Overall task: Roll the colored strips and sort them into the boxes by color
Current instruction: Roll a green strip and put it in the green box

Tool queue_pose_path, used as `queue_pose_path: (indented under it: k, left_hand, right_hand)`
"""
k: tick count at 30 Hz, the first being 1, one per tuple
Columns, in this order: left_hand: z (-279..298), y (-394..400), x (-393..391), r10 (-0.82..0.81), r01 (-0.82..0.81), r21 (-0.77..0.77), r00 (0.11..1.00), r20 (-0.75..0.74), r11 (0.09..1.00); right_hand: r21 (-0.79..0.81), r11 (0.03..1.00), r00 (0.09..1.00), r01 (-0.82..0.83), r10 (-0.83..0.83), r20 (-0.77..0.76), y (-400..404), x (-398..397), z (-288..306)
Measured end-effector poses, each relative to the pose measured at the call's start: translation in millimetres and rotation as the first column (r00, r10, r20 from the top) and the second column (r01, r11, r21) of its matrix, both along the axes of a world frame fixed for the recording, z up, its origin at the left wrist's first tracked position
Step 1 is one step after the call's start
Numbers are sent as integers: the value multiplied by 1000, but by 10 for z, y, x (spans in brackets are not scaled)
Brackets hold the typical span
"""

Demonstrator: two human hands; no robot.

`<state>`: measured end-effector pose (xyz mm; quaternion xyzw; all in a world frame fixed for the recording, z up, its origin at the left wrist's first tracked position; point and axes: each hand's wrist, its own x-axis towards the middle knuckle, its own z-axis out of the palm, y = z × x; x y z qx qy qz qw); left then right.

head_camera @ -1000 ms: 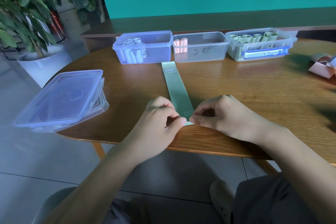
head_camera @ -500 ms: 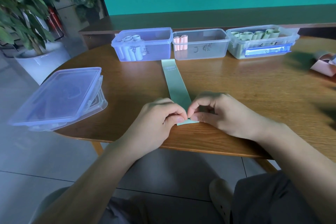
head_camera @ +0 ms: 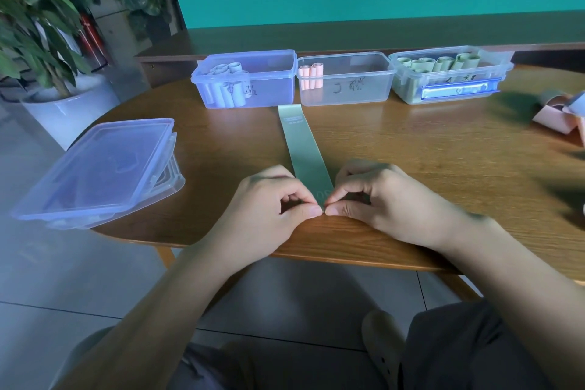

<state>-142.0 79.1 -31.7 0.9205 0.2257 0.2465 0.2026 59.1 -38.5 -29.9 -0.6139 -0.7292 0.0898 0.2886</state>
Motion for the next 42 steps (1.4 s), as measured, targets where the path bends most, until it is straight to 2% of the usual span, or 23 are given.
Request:
queue_pose_path:
  k: [7,12,17,23,29,33,42]
  left_hand:
    - [-21,24,43,74,-73,56,997,-8,996]
    - [-41,59,77,110,-111,54,994,8,992]
    - [-40,40,114,18,-22,83,999,48,996]
    - [-40,61,31,-63,62,72,998,1,995]
    - [-32,68,52,-30,29,35,999,21,999]
    - [-48,91,69,-19,16,91,999,28,996]
    - [-63,79,50,-14,7,110,998,61,994]
  right_hand:
    - [53,998,994,17,-23,107,39,-11,-18]
    - [44,993,994,107,-107,-7,104,-2,-38]
    - [-27,979,978,203,-204,-52,173,22,-62]
    - [-46,975,973,219,-221,-63,211,41,-86]
    - [86,982,982,171,-163,-96,170,5,-131]
    - [66,993,994,94,-90,-58,117,22,-102]
    - [85,985,988,149,-145,-43,165,29,-127]
